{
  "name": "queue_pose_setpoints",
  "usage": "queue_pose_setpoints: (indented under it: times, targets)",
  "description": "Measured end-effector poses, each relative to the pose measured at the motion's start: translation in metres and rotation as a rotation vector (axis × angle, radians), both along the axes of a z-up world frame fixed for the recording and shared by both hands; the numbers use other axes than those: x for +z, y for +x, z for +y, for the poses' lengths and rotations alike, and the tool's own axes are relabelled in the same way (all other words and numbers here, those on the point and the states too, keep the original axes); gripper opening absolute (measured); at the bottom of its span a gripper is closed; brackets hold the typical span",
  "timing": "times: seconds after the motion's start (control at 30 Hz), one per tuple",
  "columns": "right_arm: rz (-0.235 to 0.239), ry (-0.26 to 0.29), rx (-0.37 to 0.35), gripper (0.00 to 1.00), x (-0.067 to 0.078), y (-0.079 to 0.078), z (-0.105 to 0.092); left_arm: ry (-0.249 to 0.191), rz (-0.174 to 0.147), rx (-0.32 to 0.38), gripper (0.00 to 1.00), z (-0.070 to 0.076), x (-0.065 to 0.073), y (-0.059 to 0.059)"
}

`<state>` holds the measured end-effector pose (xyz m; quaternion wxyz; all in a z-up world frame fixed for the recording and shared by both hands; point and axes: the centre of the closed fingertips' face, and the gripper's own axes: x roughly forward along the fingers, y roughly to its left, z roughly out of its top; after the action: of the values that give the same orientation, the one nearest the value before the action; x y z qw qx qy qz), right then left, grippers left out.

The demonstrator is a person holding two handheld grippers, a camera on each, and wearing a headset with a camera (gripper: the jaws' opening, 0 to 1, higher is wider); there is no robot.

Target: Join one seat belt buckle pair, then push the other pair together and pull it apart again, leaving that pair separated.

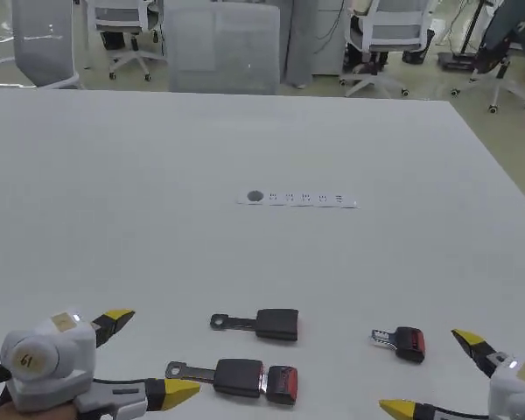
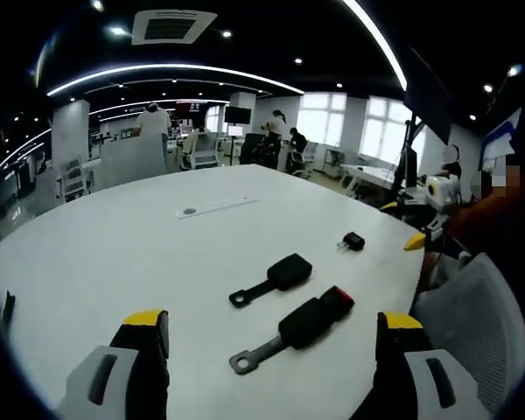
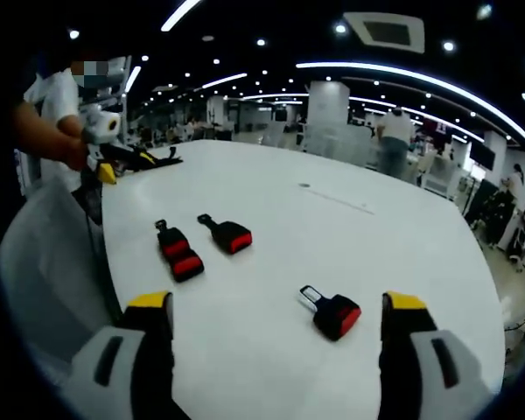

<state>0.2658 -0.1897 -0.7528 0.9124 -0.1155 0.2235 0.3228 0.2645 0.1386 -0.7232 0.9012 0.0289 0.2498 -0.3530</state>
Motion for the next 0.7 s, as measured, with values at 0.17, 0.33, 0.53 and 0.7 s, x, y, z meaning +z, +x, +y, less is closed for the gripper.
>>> queue_pose_setpoints:
  times: [0.17,0.33,0.53,0.7]
  targets:
    - [-0.007,0.007,-0.005,1.00,0.003,-0.006,0.004,-0.027,-0.022,0.017,1.00,0.001,0.011,-0.002]
    - [-0.011,0.011,-0.007,1.00,0.003,-0.010,0.006,-0.034,-0.030,0.013,1.00,-0.006,0.016,-0.006]
    - [-0.003,0.014,-0.009,1.00,0.002,-0.015,0.008,-0.029,-0.038,0.002,1.00,-0.006,0.020,-0.008]
    - [-0.004,0.010,-0.010,1.00,0.002,-0.016,0.006,-0.027,-0.047,-0.002,1.00,-0.005,0.026,-0.010]
